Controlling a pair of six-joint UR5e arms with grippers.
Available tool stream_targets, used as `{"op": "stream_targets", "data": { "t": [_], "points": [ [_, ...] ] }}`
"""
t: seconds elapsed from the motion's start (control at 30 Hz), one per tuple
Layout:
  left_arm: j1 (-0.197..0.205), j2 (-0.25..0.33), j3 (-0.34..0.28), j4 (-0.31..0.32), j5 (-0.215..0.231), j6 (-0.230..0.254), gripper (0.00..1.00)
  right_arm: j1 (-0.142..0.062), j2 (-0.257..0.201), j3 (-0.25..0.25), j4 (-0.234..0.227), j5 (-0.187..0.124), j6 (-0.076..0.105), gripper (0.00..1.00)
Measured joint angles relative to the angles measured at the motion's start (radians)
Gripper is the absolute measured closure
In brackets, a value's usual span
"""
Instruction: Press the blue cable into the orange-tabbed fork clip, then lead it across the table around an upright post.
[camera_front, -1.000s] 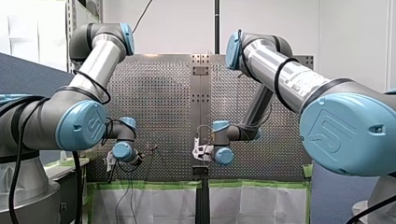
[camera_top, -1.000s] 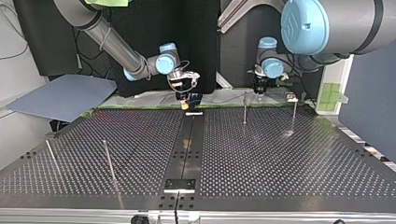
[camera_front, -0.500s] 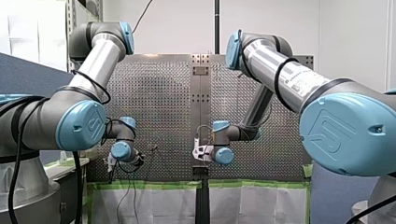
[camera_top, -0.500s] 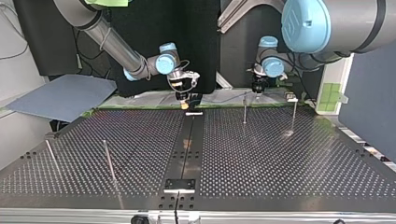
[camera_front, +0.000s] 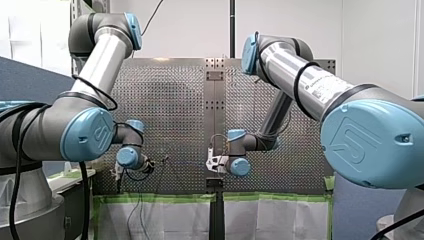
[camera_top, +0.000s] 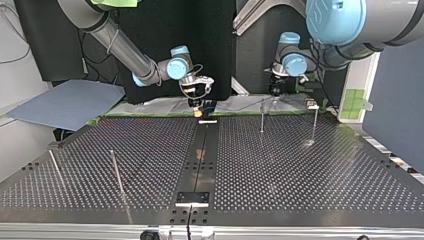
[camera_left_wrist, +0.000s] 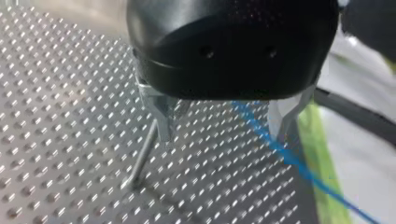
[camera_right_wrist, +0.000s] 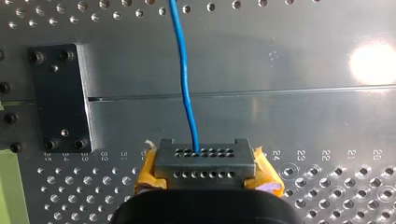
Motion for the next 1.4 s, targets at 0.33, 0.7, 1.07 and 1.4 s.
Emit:
{"op": "stream_targets", "data": {
  "t": [0.33, 0.7, 1.07, 1.4],
  "points": [
    [0.000, 0.036, -0.055, 0.016, 0.038, 0.022, 0.00, 0.000, 0.000, 0.000, 0.000, -0.001, 0.000, 1.00],
    [0.012, 0.076, -0.060, 0.006, 0.046, 0.013, 0.00, 0.000, 0.000, 0.000, 0.000, -0.001, 0.000, 1.00],
    [-0.010, 0.079, -0.060, 0.005, 0.067, 0.010, 0.00, 0.000, 0.000, 0.000, 0.001, -0.001, 0.001, 1.00],
    [-0.028, 0.079, -0.060, 0.008, 0.083, 0.008, 0.00, 0.000, 0.000, 0.000, 0.001, -0.001, 0.001, 1.00]
  ]
}}
